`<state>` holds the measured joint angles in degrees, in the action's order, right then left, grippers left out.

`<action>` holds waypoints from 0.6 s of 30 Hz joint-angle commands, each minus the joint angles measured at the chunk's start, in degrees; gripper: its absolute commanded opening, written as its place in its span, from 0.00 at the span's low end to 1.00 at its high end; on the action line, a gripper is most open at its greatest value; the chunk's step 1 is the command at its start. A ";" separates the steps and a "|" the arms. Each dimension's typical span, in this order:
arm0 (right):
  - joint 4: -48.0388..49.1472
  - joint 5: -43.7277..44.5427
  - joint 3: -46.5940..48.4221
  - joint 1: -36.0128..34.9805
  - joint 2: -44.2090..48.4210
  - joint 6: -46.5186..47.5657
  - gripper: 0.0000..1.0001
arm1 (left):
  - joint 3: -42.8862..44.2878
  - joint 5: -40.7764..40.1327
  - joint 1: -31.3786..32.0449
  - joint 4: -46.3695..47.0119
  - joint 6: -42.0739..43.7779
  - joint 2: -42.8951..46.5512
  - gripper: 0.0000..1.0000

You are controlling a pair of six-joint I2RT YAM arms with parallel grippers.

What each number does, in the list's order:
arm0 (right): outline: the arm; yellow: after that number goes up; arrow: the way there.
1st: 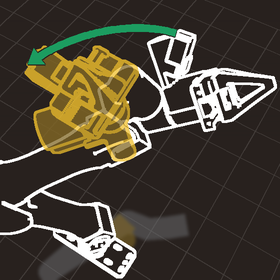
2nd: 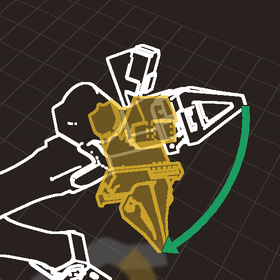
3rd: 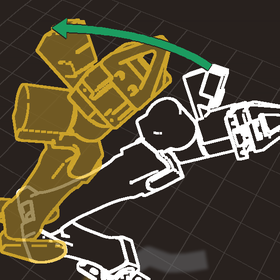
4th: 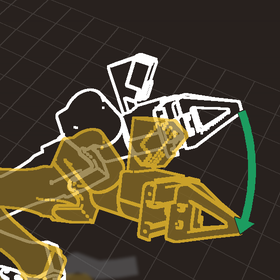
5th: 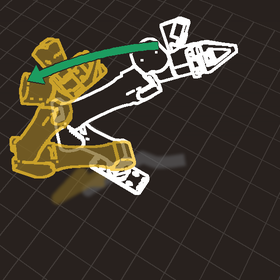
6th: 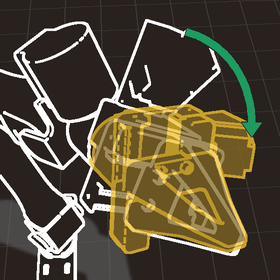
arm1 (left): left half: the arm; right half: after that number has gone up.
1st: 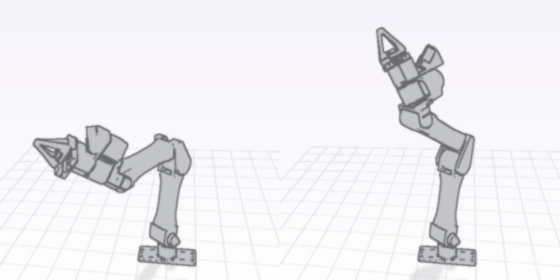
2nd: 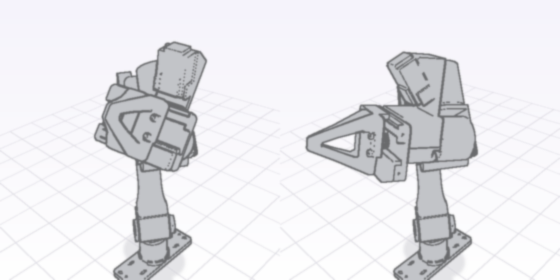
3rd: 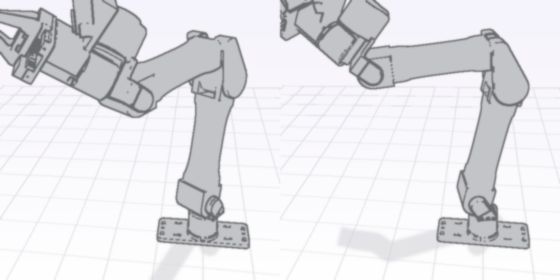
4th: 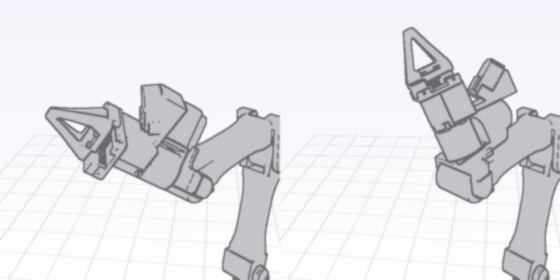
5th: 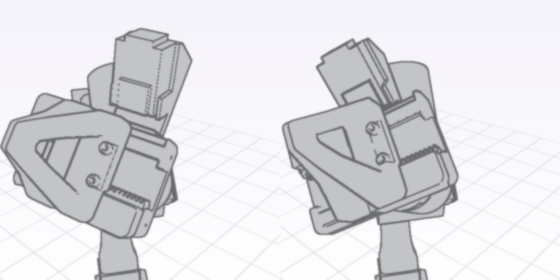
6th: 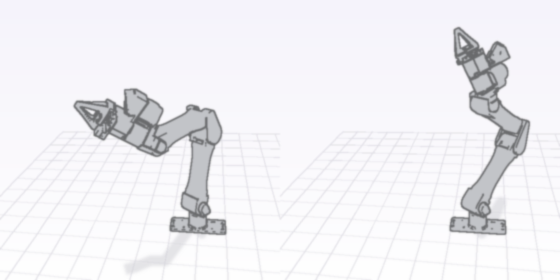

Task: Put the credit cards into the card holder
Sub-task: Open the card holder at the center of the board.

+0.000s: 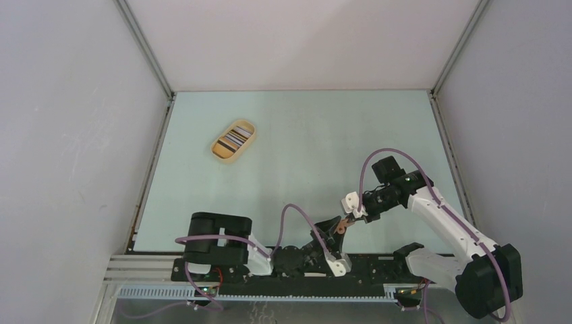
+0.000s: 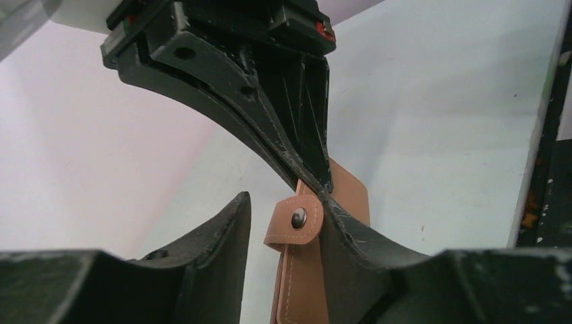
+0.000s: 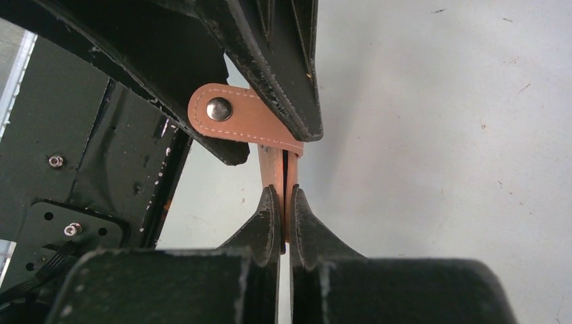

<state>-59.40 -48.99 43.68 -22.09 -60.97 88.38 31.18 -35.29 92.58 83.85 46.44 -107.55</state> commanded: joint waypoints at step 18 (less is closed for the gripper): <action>0.91 -1.25 2.72 -0.02 -0.91 -1.76 0.00 | -5.08 9.08 -5.85 3.07 -23.01 7.37 0.00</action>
<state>-59.42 -48.93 43.68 -22.11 -61.95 88.16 27.62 -27.57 87.92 84.27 31.11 -103.24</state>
